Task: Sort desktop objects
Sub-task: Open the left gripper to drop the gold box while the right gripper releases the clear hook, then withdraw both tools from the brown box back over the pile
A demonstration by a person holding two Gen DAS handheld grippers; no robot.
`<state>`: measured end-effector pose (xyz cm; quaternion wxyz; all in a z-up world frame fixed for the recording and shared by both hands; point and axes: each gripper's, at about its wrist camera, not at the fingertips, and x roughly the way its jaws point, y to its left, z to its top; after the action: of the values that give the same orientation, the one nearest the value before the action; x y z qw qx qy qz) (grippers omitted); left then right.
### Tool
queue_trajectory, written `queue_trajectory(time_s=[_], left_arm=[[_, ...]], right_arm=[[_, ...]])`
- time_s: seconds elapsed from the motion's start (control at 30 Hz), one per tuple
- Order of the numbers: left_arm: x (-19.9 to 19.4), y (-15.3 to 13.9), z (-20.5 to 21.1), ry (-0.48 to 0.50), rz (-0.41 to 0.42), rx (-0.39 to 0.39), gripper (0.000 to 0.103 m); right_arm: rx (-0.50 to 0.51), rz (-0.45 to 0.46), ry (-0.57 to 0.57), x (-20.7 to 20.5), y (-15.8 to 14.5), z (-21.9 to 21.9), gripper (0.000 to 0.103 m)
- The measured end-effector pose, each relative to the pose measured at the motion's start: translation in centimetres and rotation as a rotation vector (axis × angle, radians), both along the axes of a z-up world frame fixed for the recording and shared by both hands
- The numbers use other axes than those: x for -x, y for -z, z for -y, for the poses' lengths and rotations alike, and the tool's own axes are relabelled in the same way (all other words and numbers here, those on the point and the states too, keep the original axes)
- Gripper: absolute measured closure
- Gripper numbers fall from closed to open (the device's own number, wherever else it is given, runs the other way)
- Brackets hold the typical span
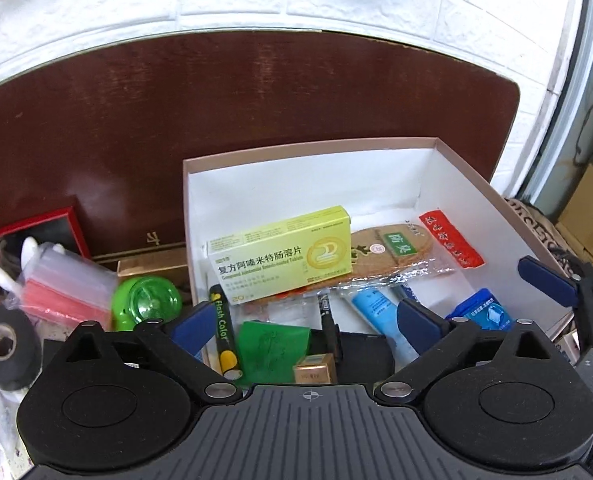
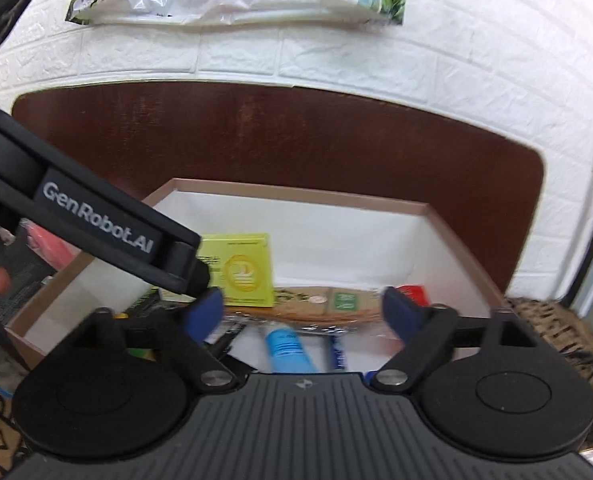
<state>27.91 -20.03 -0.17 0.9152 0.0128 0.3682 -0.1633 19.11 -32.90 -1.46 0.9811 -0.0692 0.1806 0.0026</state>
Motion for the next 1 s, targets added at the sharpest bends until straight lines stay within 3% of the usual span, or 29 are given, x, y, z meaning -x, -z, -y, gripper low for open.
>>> queue_trajectory(time_s=[0.5, 0.77, 1.0], left_arm=[[3.0, -0.7, -0.4, 0.010, 0.018, 0.007, 0.001], [7.5, -1.7, -2.0, -0.006, 0.079, 0.011, 0.001], [12.0, -1.6, -4.9, -0.076, 0.106, -0.007, 0.000]], right_arm=[[0.009, 0.004, 0.027, 2.1, -0.9, -0.5, 0.000], [0.006, 0.025, 0.012, 5.1, -2.5, -2.1, 0.000], [0.005, 0.032, -0.030, 8.8, -2.7, -4.5, 0.000]])
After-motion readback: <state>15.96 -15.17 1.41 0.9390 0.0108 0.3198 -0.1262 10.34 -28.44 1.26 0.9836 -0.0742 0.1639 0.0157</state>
